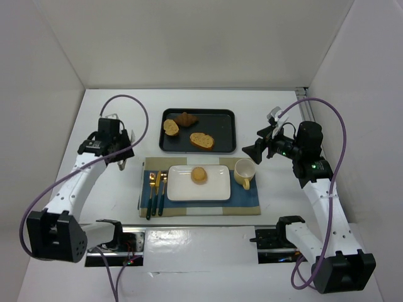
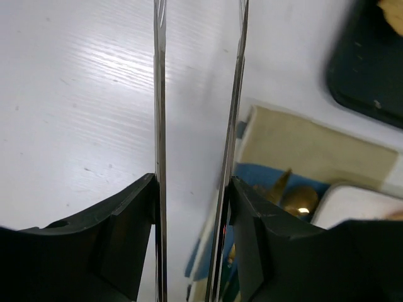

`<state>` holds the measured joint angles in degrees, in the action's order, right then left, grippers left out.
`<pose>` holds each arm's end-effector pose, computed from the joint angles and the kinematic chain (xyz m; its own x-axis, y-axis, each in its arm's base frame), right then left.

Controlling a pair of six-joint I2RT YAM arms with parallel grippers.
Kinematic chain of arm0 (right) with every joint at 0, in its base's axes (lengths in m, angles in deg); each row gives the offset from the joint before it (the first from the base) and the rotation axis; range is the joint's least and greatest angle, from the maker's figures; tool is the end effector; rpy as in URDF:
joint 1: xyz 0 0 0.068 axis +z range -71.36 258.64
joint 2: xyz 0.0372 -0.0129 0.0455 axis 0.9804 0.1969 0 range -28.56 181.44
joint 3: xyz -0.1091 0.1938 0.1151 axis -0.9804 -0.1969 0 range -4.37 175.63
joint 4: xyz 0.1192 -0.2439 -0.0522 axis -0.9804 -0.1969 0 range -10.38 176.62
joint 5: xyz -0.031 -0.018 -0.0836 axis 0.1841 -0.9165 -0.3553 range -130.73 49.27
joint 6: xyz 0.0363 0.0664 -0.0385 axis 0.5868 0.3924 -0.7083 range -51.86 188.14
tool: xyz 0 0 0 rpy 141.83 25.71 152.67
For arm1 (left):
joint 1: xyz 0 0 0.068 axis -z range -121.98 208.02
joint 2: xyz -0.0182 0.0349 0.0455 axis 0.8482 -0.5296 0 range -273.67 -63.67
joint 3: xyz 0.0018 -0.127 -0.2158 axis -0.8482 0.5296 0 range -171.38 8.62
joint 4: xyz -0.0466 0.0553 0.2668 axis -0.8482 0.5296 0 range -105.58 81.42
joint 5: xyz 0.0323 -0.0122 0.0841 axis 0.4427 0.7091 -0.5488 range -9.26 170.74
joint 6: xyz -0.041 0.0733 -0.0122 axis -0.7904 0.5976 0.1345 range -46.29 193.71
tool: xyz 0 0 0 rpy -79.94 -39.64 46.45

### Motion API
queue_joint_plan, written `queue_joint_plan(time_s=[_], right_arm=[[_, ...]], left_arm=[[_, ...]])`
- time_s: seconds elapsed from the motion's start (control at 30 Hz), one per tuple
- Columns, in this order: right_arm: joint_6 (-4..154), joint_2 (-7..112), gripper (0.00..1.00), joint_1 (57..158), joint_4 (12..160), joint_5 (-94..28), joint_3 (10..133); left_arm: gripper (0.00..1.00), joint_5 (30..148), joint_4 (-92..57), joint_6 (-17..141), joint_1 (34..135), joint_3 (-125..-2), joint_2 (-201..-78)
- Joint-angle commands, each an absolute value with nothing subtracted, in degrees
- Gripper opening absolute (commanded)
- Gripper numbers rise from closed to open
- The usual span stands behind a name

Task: Place the bread

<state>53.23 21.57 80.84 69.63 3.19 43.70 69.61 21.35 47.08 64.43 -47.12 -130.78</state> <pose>0.2472 0.0613 0.3071 -0.1395 -0.1909 -0.9717 -0.7438 0.6680 -0.0244 0.2916 -0.0182 0.2328 -0.6552 -0.3689 -0.6593 -0.3487 0.9218 -0.1693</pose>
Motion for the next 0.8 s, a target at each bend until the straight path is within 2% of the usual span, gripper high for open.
queue_joint_plan(time_s=[0.0,0.2,0.53,0.77], right_arm=[[52.5,20.4,1.0,80.4,69.4,4.0,46.0],[52.5,20.4,1.0,80.4,69.4,4.0,46.0],[52.5,20.4,1.0,80.4,69.4,4.0,46.0],[52.5,20.4,1.0,80.4,69.4,4.0,46.0]], left_arm=[[0.61,69.0,16.7,50.1,58.0,-47.8,-135.0],[0.62,70.6,14.4,50.9,53.7,-46.7,-145.7],[0.7,74.1,17.7,53.4,50.6,-52.4,-159.0],[0.85,75.9,17.2,53.4,49.5,-51.3,-160.3]])
